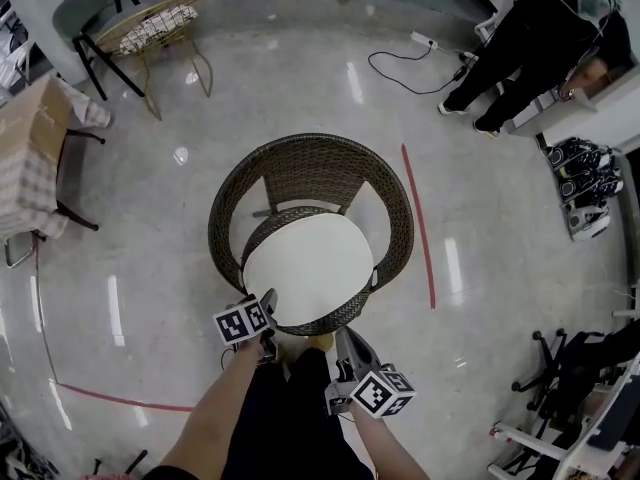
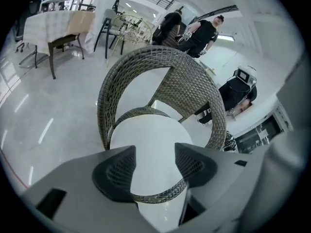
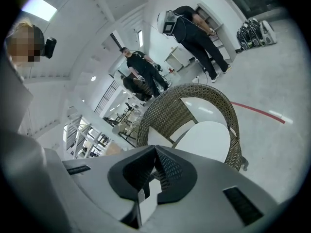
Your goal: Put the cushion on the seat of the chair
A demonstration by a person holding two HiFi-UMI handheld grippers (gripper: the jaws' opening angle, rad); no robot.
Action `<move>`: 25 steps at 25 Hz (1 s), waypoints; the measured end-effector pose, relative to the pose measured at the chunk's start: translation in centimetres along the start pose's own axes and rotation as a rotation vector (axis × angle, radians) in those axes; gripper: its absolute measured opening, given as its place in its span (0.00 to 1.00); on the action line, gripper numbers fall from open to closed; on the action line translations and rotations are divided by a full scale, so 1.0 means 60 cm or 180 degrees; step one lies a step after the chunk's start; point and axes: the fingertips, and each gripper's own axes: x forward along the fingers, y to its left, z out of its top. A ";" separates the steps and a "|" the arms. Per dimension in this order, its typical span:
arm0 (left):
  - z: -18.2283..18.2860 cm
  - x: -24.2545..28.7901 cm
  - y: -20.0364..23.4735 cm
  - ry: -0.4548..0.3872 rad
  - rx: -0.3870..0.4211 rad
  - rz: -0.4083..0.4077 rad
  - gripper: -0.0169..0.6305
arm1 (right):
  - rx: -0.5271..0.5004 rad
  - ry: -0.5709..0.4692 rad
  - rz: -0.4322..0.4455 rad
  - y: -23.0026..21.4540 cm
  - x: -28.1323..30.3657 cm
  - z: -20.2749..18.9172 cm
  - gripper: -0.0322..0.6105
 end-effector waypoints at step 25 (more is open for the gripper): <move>0.089 -0.263 -0.254 -0.0924 0.1667 -0.1564 0.05 | -0.0580 -0.0771 0.0434 0.180 -0.007 0.066 0.09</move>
